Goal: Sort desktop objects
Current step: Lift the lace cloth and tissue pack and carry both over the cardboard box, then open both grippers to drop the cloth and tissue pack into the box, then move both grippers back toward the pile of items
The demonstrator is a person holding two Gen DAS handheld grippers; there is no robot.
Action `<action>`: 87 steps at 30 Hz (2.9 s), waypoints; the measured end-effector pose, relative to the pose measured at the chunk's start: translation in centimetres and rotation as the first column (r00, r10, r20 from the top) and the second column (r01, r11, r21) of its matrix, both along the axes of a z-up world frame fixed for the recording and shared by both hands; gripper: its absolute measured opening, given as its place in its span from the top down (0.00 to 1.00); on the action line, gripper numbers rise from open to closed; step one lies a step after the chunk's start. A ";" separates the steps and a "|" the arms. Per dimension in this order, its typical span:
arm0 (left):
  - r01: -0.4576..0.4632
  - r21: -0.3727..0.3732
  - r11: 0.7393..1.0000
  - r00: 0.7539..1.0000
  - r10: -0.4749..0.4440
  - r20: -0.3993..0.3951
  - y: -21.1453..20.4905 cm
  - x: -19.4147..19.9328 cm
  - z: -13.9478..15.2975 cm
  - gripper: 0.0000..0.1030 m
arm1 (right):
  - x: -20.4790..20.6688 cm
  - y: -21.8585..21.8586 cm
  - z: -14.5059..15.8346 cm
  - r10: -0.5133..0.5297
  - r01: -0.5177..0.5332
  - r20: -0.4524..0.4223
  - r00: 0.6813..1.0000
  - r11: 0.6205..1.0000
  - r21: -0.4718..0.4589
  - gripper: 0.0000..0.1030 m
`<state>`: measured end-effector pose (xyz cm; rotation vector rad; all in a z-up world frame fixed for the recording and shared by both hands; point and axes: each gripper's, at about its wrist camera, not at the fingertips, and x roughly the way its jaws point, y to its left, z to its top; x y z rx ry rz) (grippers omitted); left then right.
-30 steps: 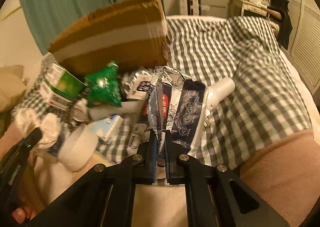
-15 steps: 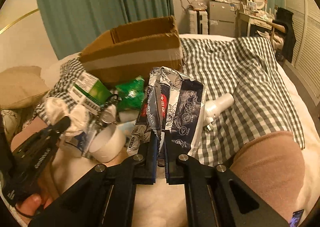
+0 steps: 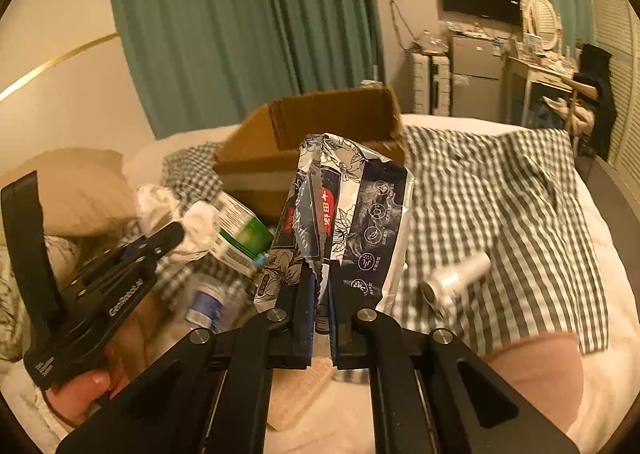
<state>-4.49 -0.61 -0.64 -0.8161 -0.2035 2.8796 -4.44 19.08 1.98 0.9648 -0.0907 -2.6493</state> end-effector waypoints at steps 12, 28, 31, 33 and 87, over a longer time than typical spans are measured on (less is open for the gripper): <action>0.054 -0.050 0.997 0.993 -0.059 -0.104 1.0 -5.0 6.6 0.90 | -5.1 -1.5 5.9 0.062 -0.063 -0.131 0.989 0.998 0.000 0.95; 0.058 -0.039 0.998 0.998 -0.058 0.010 1.9 -18.3 4.2 0.90 | -17.9 -1.6 4.5 0.045 -0.045 -0.073 0.996 0.999 -0.008 0.95; 0.060 -0.041 0.997 0.997 -0.058 0.041 1.9 -20.9 2.6 0.90 | -21.3 -1.8 2.7 0.042 -0.043 -0.041 0.998 0.999 -0.024 0.95; 0.062 -0.045 0.997 0.996 -0.060 0.061 2.1 -22.8 1.3 0.90 | -23.1 -2.0 1.5 0.042 -0.043 -0.027 0.999 0.999 -0.022 0.95; -0.083 -0.154 0.985 0.989 0.062 -0.135 1.0 -3.5 11.4 0.00 | -4.7 1.3 12.1 -0.070 0.061 -0.259 0.963 0.997 -0.042 0.00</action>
